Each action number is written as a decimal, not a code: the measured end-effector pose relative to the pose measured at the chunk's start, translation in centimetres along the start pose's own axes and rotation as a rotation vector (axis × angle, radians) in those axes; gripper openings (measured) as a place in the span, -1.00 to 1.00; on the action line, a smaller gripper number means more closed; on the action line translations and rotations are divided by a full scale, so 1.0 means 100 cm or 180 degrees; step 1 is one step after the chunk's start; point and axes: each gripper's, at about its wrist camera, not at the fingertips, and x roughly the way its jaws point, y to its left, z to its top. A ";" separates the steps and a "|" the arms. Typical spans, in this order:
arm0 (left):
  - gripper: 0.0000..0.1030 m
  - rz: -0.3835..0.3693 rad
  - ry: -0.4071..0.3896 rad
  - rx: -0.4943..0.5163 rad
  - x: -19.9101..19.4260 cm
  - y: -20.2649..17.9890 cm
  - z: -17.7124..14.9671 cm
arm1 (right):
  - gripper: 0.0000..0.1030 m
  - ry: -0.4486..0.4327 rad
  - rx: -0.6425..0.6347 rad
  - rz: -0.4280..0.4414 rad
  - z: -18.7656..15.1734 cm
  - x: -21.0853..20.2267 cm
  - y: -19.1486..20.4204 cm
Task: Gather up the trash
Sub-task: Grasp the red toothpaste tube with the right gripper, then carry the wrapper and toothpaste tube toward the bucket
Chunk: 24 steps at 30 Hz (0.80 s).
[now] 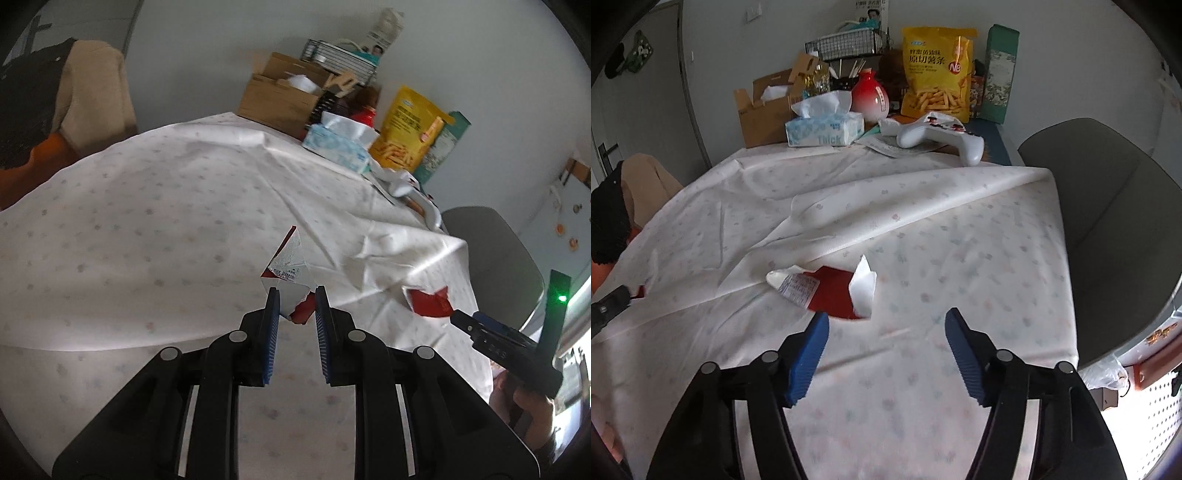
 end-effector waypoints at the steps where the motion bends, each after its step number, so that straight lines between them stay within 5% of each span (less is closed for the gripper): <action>1: -0.62 0.0011 -0.0005 -0.0032 0.000 0.004 0.001 | 0.19 0.0002 0.0013 0.0001 0.002 0.005 0.000; 5: -0.62 0.0025 0.0003 -0.0078 0.000 0.012 0.001 | -0.02 0.0076 0.0042 -0.0032 0.010 0.024 0.000; 8: -0.62 0.0019 0.0003 -0.0074 -0.001 0.012 0.001 | -0.88 0.0242 0.0045 0.0069 0.010 0.033 -0.002; 24: -0.62 -0.0314 -0.0006 0.0084 -0.018 -0.035 -0.013 | -0.94 -0.0060 0.0074 0.0253 -0.036 -0.055 -0.014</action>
